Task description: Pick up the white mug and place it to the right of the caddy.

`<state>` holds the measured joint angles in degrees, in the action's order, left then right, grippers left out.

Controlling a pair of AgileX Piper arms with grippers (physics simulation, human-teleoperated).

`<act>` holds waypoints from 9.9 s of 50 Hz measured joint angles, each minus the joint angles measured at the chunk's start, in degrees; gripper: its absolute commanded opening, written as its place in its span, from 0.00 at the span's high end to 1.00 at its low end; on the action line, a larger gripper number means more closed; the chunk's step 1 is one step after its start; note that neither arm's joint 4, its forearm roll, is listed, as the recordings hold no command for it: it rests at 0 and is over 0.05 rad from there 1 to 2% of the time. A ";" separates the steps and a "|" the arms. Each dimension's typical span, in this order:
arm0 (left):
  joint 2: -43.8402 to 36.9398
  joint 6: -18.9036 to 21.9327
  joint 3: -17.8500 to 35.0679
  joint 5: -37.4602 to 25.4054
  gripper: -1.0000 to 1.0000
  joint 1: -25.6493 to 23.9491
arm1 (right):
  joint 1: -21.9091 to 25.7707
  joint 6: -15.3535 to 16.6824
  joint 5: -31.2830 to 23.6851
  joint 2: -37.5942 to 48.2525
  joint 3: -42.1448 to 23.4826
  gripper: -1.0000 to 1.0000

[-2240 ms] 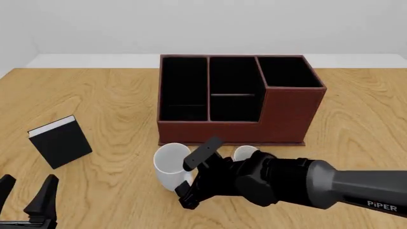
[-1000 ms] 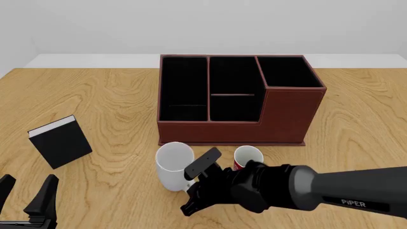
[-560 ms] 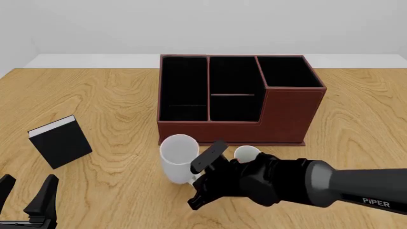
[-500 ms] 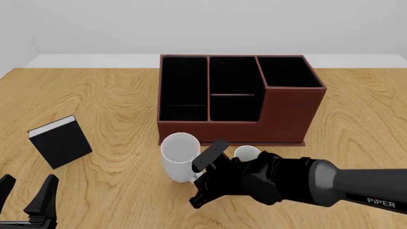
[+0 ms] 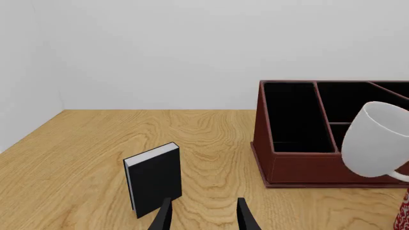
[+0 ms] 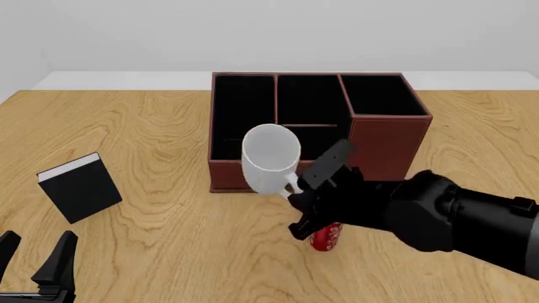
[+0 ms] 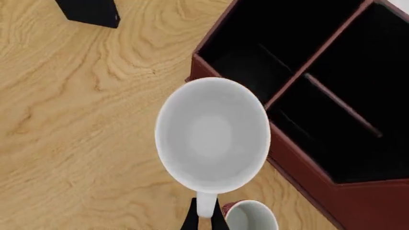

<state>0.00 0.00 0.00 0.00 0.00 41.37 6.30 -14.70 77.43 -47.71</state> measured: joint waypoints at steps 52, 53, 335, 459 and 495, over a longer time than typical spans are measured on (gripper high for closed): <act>0.00 0.00 0.00 0.00 0.00 0.00 | -14.94 4.18 -9.33 -26.62 -1.14 1.00; 0.00 0.00 0.00 0.00 0.00 0.00 | -15.40 4.10 -9.50 -26.97 -1.13 1.00; 0.00 0.00 0.00 0.00 0.00 0.00 | -54.17 -5.33 1.17 22.17 -10.94 1.00; 0.00 0.00 0.00 0.00 0.00 0.00 | -53.16 -7.60 5.67 29.18 -8.05 0.00; 0.00 0.00 0.00 0.00 0.00 0.00 | -53.30 -7.15 8.29 22.50 -1.31 0.00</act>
<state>0.00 0.00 0.00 0.00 0.00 -11.93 -0.84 -6.41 99.92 -49.01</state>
